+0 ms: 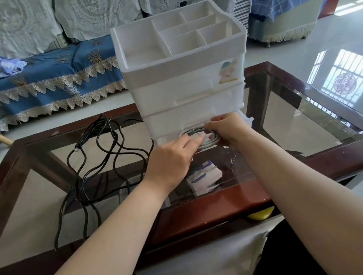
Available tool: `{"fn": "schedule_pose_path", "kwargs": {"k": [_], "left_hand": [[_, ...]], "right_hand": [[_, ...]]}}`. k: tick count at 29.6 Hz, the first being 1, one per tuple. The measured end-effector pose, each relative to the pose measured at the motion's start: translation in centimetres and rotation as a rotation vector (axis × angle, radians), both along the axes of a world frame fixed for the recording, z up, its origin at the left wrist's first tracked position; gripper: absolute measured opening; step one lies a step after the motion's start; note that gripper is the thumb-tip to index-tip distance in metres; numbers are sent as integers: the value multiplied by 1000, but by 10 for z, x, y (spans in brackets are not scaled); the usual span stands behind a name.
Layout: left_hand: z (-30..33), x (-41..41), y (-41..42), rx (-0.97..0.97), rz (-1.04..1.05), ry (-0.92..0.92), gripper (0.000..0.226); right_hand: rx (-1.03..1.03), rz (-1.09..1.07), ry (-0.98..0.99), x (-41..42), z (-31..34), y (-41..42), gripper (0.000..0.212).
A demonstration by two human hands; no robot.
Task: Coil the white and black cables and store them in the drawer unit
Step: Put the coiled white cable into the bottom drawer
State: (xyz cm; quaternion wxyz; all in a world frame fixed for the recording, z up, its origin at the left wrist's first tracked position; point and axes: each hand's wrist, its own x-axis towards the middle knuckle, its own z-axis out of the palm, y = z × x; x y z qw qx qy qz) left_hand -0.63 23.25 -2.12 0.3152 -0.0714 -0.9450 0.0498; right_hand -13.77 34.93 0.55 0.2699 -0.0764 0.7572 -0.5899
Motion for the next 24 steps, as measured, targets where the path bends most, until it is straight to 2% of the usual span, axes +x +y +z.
{"fn": "schedule_pose_path", "kwargs": {"k": [3,5,7,9,12,17,20,24], "left_hand": [[-2,-4,-4,56,75,-53,25],[-1,-6,-8,146,187,-114,21],[2,-10,-11,188,271,-185,19],[4,-15,-13,187,321,-275,26],[5,-22,-10,246,299,-371,39],[6,-39,-9,393,294,-499,39],[3,-46,-12,433,301,-534,34],[2,-46,-12,421,306,-480,20]], "right_hand": [[127,55,114,-4,-4,-1,42],[283,147,242,-3,-4,3,40],[478,270,455,-2,-7,7,37],[562,367,557,-1,-10,11,35],[594,435,594,-1,-8,18,37],[618,412,659,1,-5,24,44],[636,356,871,5,-10,22,45],[647,455,1136,8,-20,15,34]]}}
